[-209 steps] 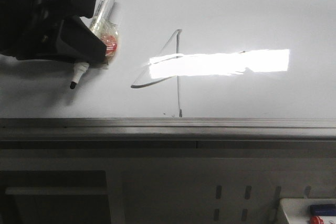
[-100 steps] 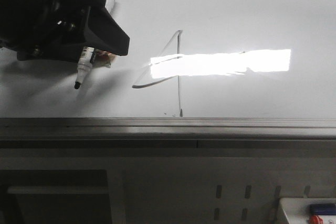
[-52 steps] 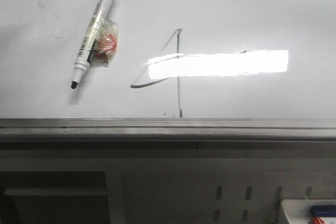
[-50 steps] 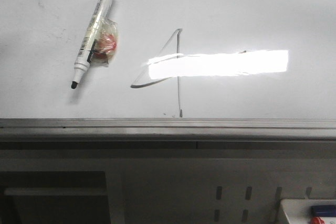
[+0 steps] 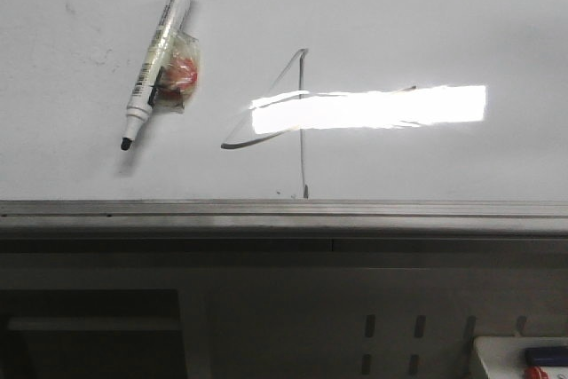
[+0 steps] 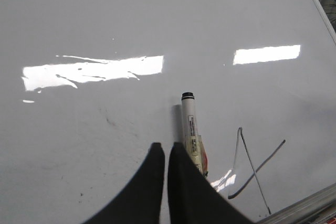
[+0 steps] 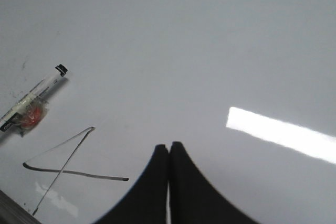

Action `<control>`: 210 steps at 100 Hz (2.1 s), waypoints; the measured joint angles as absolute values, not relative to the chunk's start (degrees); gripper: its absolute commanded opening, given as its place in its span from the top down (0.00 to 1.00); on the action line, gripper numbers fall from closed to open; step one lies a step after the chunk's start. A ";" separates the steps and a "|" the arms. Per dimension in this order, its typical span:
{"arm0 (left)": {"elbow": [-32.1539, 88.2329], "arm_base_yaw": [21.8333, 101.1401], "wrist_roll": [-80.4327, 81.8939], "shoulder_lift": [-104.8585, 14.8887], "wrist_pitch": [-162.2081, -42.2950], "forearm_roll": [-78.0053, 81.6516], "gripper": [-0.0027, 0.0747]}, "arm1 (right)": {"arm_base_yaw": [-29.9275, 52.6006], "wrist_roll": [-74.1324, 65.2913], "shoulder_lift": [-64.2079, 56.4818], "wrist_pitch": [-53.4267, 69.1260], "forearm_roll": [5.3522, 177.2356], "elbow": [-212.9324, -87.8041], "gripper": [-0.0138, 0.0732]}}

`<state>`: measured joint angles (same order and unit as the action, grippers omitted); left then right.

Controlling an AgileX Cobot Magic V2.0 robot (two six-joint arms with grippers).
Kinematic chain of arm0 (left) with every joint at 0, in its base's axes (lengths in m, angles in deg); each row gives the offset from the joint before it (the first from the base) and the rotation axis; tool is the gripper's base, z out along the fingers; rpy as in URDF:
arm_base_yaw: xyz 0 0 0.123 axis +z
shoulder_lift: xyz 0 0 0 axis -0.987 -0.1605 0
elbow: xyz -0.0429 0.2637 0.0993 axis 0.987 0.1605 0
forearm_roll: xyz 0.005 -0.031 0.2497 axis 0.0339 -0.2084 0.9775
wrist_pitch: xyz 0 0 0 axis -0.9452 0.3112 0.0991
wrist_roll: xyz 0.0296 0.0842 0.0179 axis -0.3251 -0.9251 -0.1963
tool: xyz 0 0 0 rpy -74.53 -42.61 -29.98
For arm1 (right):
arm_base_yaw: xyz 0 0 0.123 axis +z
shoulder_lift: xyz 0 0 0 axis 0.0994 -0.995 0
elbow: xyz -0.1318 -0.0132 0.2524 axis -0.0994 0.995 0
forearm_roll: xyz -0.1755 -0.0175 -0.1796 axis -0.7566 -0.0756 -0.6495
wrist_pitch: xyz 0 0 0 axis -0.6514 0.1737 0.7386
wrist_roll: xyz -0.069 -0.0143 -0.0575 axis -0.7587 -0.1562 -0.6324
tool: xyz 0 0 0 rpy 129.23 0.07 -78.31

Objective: Write number 4 on whiteboard

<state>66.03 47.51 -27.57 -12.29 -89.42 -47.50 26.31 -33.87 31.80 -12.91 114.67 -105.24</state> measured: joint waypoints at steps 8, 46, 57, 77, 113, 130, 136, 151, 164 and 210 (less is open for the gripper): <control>66.75 47.51 -27.57 -12.20 -89.42 -47.50 0.99 | 26.31 -33.87 31.80 -13.02 114.71 -105.24 0.92; 67.53 47.51 -27.57 -12.20 -89.42 -47.50 0.99 | 26.31 -33.87 31.80 -13.02 114.71 -105.24 0.92; 67.94 47.87 -27.57 -11.40 -88.93 -44.27 0.99 | 26.31 -33.87 31.80 -13.02 114.71 -105.24 0.92; 73.44 54.32 -25.08 -1.70 -87.10 -32.76 0.99 | 26.31 -33.87 31.80 -13.02 114.71 -105.24 0.92; 85.70 73.52 24.44 12.92 -95.88 16.67 0.99 | 26.31 -33.87 31.80 -13.02 114.80 -105.24 0.92; 85.70 79.25 27.01 12.92 -100.89 21.43 0.99 | 26.31 -33.87 31.80 -13.02 114.80 -105.24 0.92; 85.70 81.09 27.12 12.92 -104.10 22.86 0.99 | 26.31 -33.87 31.80 -13.02 114.80 -105.24 0.92; 85.70 84.52 27.24 12.92 -109.16 26.83 0.99 | 26.31 -33.87 31.80 -13.02 114.80 -105.24 0.92; 85.59 86.20 27.24 12.92 -109.25 27.48 0.99 | 26.31 -33.87 31.80 -13.02 114.80 -105.24 0.92; 85.59 86.18 27.34 12.92 -109.28 28.00 0.99 | 26.31 -33.87 32.20 -13.39 114.80 -104.68 0.92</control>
<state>85.59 86.18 27.34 12.92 -109.28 28.00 26.31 -33.87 32.20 -13.39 114.80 -104.68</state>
